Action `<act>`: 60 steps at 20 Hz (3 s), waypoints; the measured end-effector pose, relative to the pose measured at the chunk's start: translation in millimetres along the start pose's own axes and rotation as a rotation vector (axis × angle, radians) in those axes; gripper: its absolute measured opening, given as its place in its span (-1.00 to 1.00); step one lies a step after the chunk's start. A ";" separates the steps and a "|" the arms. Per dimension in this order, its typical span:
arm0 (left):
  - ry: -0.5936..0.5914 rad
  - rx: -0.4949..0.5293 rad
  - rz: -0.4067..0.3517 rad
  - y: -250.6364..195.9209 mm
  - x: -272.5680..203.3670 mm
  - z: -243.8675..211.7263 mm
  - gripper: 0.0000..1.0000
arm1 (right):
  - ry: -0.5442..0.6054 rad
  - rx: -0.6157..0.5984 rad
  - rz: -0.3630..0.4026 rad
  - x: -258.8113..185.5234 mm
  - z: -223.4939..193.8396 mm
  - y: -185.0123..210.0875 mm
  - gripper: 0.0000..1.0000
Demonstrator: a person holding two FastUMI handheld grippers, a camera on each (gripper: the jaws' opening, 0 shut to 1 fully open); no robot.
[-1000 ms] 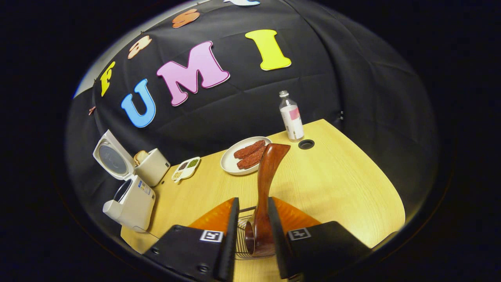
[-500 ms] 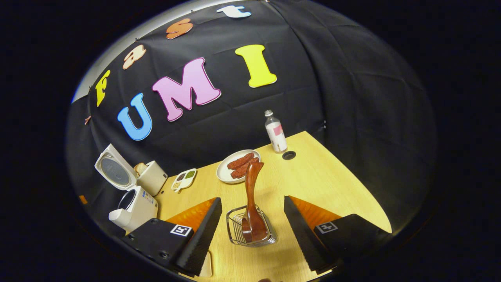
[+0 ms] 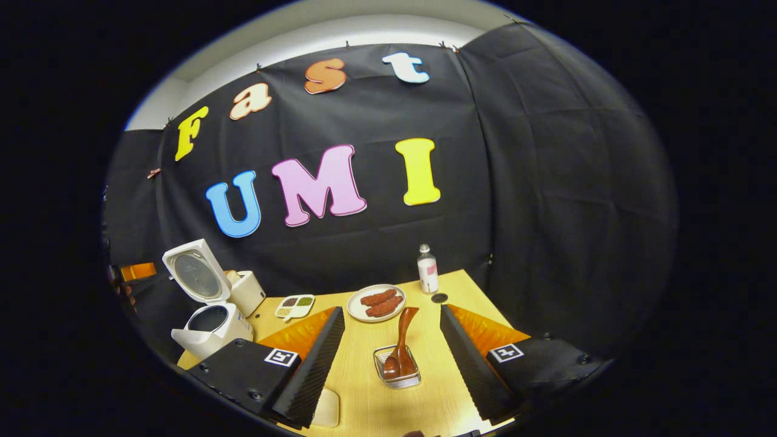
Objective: Close the left gripper, press the button to open the rice cooker; take a wooden spoon from the chopstick holder with the right hand, scoop a spoonful of rice and pour it into the rice cooker, then put the wooden spoon back into the chopstick holder.
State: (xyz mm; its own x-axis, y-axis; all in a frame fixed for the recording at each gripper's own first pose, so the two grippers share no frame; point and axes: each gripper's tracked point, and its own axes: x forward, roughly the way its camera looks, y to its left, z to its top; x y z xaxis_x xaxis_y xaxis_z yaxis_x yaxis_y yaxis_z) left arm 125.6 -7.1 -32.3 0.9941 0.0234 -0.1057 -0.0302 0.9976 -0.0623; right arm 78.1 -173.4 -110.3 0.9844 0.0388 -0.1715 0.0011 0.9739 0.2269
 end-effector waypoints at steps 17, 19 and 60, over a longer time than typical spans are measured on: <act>-0.184 0.116 0.121 74.9 148.3 83.6 0.87 | 0.009 -0.090 -0.006 -73.2 -15.4 77.5 0.97; -0.145 0.087 0.153 90.5 171.9 74.6 0.87 | 0.017 -0.089 -0.016 -74.8 -18.5 80.8 0.97; 0.380 0.026 0.227 81.2 61.8 -166.2 0.99 | 0.111 -0.072 0.117 -76.6 -42.2 103.0 0.97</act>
State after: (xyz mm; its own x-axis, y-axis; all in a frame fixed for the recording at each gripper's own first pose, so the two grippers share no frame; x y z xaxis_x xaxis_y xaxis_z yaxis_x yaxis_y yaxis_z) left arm 167.4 64.6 -208.8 0.8535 0.2214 -0.4718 -0.2357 0.9714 0.0294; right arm -4.6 -66.6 -114.2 0.9516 0.1731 -0.2539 -0.1285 0.9747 0.1828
